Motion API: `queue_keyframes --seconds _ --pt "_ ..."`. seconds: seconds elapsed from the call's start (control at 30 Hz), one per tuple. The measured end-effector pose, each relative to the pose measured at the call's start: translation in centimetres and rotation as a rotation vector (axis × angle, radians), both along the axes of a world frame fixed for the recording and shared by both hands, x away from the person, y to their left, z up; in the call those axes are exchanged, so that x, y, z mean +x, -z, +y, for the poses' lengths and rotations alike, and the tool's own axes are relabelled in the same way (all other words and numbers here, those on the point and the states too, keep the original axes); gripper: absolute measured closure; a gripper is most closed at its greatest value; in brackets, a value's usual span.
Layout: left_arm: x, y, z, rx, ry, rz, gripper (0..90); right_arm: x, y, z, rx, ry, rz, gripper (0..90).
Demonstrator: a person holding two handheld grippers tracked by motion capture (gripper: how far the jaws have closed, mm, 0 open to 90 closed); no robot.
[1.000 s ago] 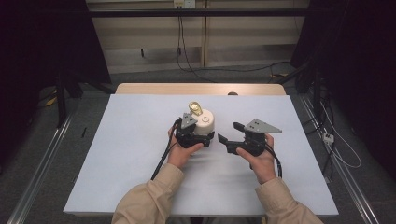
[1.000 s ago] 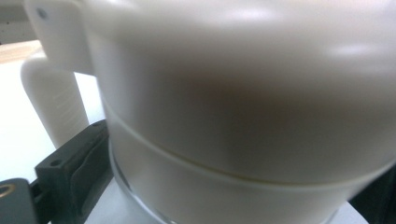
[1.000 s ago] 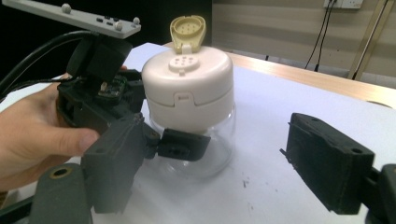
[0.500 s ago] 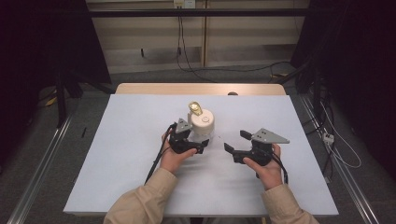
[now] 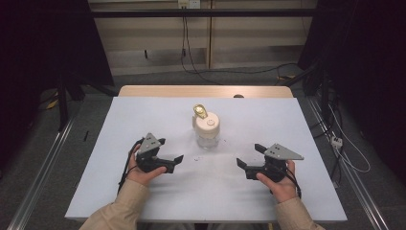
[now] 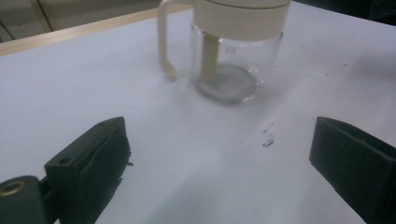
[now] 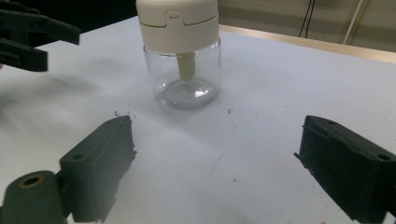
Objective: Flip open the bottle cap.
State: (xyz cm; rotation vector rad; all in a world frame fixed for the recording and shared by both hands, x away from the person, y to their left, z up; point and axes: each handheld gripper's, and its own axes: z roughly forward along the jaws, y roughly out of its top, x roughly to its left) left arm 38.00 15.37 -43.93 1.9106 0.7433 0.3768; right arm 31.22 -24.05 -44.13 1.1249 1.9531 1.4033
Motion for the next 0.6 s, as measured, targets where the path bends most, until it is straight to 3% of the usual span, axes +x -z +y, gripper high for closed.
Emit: queue_keyframes --seconds 0.03,0.07,0.27,0.33,0.43,0.5,0.6 --pt "0.0 0.0 0.0 0.000 0.000 0.000 4.4 -0.2 0.1 -0.1 0.001 0.003 0.000 9.4" --pt "-0.4 0.0 1.4 -0.008 -0.014 0.005 4.4 -0.3 0.2 -0.1 -0.001 0.004 0.000 9.4" --pt "-1.6 0.0 5.2 -0.048 -0.053 0.007 4.9 -1.2 0.5 -0.8 0.009 0.010 0.009 9.4" --pt "-1.7 0.2 6.1 -0.039 -0.065 0.003 4.9 -1.5 0.7 -0.9 0.005 0.009 0.009 9.4" --pt "-1.8 0.3 6.8 -0.043 -0.069 0.013 4.9 -1.6 0.6 -0.9 0.006 0.007 0.005 9.2" --pt "-1.9 0.3 6.9 -0.051 -0.073 0.007 5.0 -1.7 0.5 -0.8 -0.011 0.011 -0.002 9.2" --pt "-1.8 0.3 7.1 -0.044 -0.071 -0.004 5.1 -1.7 0.6 -0.7 0.000 0.009 0.006 9.2"
